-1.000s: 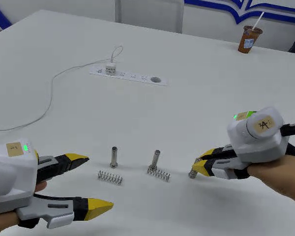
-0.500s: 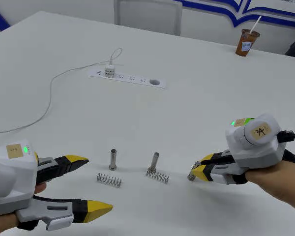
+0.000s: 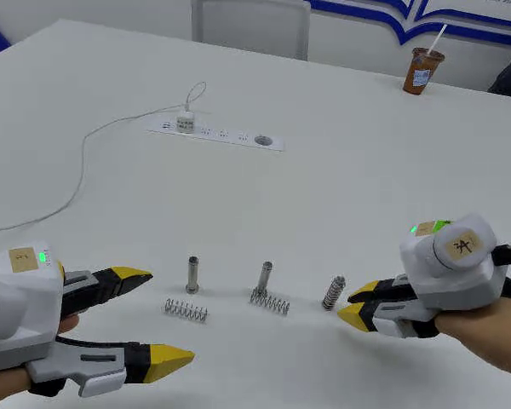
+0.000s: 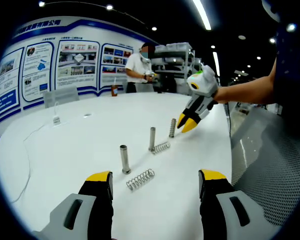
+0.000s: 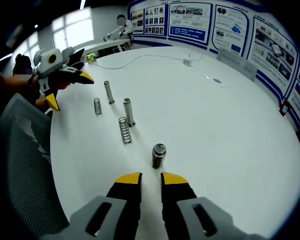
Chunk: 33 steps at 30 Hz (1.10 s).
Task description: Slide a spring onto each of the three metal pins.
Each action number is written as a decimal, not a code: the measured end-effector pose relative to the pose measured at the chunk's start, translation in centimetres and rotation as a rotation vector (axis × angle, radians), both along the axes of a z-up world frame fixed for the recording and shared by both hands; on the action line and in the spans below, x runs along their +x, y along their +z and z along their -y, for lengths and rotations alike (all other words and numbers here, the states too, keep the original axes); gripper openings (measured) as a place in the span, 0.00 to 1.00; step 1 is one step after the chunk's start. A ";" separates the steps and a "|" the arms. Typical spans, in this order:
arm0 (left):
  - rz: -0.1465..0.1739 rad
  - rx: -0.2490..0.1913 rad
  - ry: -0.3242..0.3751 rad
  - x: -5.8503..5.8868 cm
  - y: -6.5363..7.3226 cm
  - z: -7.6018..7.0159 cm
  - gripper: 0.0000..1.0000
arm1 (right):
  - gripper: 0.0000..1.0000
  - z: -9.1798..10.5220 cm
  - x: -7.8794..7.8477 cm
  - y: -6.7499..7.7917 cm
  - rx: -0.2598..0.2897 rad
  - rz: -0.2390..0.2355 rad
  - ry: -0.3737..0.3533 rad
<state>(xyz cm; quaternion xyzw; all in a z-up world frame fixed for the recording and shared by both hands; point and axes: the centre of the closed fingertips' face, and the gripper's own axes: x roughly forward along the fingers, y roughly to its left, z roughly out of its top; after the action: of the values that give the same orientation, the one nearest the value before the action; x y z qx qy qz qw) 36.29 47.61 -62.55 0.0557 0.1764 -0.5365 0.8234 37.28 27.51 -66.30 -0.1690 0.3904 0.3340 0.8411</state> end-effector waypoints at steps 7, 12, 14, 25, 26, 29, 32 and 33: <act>0.004 0.001 0.000 0.1 0.2 0.1 0.71 | 0.16 -1.3 -1.1 -0.2 0.015 -0.008 0.024; 0.006 0.002 0.001 0.1 0.3 0.2 0.71 | 0.16 -2.7 -1.3 0.1 0.021 -0.001 0.058; 0.006 0.003 0.001 0.0 0.3 0.1 0.71 | 0.16 -3.5 -1.4 0.2 0.022 0.003 0.077; 0.007 0.007 -0.001 -0.2 0.2 0.1 0.71 | 0.16 -7.1 0.3 0.3 0.016 0.026 0.160; 0.007 0.007 0.000 -0.1 0.2 0.1 0.71 | 0.16 -7.4 0.6 0.3 0.010 0.028 0.168; 0.006 0.007 0.001 -0.1 0.2 0.1 0.71 | 0.16 -7.6 1.4 0.1 -0.008 0.032 0.179; 0.005 0.007 0.002 -0.1 0.1 0.0 0.71 | 0.16 -7.9 1.8 0.0 -0.010 0.024 0.188; 0.004 0.007 0.002 -0.1 0.1 0.0 0.71 | 0.15 -8.0 1.9 -0.2 -0.014 0.020 0.193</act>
<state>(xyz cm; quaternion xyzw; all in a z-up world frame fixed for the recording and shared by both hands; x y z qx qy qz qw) 36.20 47.63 -62.44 0.0594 0.1766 -0.5349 0.8241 39.16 35.51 -66.49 -0.2150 0.3661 0.4091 0.8077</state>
